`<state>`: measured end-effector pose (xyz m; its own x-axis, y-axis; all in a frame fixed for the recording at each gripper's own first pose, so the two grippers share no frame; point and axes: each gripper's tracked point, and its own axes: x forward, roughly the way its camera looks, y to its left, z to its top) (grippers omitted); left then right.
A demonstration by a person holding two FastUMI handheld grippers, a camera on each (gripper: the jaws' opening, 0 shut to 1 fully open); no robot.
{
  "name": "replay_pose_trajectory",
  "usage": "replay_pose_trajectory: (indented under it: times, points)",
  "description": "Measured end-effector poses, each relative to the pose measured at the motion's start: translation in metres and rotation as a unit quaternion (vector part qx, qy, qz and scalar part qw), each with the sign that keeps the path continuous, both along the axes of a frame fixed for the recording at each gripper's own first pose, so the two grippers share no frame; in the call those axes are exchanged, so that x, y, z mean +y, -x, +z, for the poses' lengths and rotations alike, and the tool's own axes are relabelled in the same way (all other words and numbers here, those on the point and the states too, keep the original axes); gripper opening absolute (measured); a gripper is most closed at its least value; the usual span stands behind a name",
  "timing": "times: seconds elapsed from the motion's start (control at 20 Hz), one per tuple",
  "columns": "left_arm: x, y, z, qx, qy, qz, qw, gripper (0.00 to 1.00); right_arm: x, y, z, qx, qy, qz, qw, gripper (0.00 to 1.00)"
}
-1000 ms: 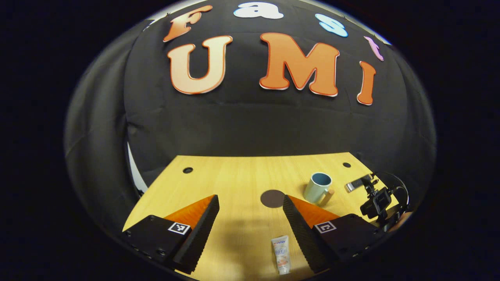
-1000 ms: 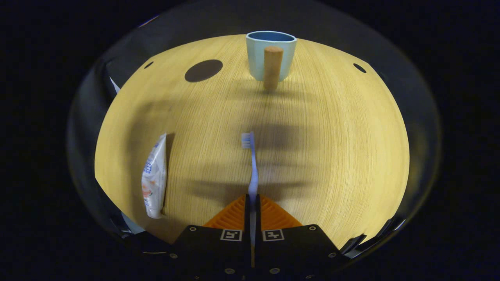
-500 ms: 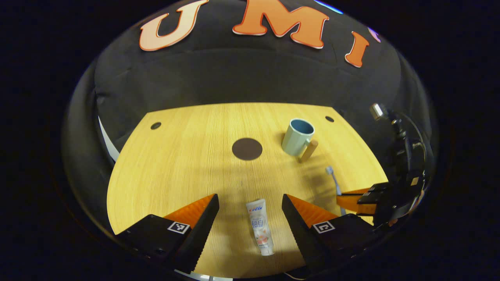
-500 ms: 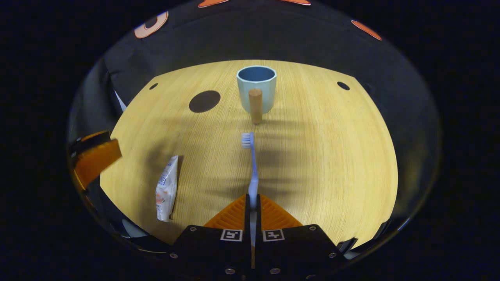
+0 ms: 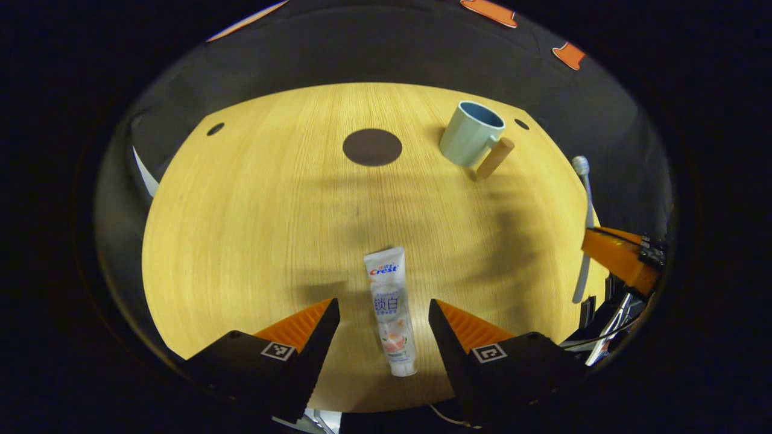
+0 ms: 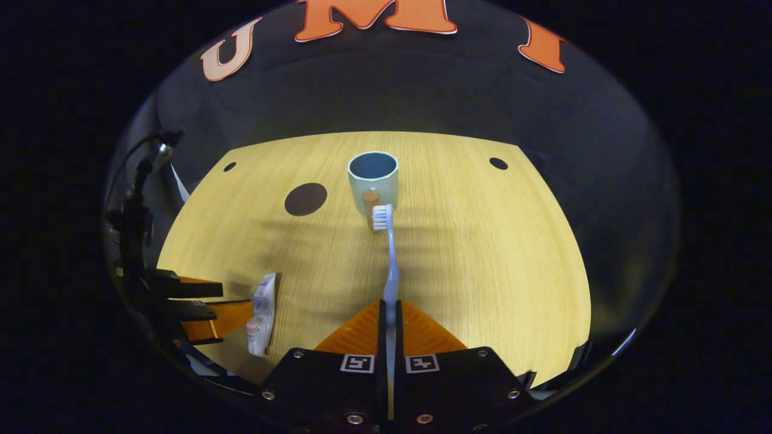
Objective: Put the toothbrush and toothpaste on the desktop into the cup, then pick up the cup and place it on the coaster on the desktop.
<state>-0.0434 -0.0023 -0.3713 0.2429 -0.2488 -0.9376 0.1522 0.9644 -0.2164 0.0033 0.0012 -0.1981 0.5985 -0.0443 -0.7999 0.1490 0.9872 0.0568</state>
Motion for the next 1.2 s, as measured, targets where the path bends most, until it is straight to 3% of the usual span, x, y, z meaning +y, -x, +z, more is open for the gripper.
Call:
replay_pose_trajectory:
  times: [0.25, 0.35, 0.45, 0.5, 0.75, 0.85, 0.95, 1.2]
  points:
    - [0.004, 0.005, -0.025, 0.055, 0.0, -0.008, 0.998, 0.9, -0.001, -0.012, 0.025, -0.056, 0.006, -0.021, 0.998, 0.05]
    - [0.003, 0.0, -0.032, 0.071, 0.003, -0.018, 0.997, 0.79, 0.001, -0.014, 0.035, -0.068, 0.009, -0.031, 0.997, 0.04]
    - [-0.007, 0.008, -0.041, 0.078, 0.006, -0.026, 0.997, 0.78, 0.001, -0.016, 0.034, -0.072, 0.015, -0.04, 0.997, 0.04]
    - [-0.005, 0.004, -0.045, 0.086, 0.006, -0.031, 0.996, 0.67, 0.002, -0.016, 0.033, -0.071, 0.017, -0.045, 0.996, 0.05]
    - [-0.017, -0.002, -0.041, 0.08, 0.024, -0.055, 0.995, 0.43, 0.008, -0.015, 0.029, -0.065, 0.014, -0.062, 0.996, 0.05]
    - [-0.021, 0.008, -0.045, 0.082, 0.022, -0.038, 0.996, 0.13, 0.011, -0.016, 0.028, -0.065, 0.014, -0.055, 0.996, 0.04]
    - [-0.024, 0.011, -0.043, 0.077, 0.04, -0.04, 0.995, 0.11, 0.012, -0.021, 0.027, -0.068, 0.013, -0.043, 0.997, 0.05]
    - [-0.008, 0.0, -0.027, 0.052, 0.025, -0.022, 0.998, 0.09, 0.009, -0.045, 0.037, -0.102, 0.006, -0.012, 0.995, 0.04]
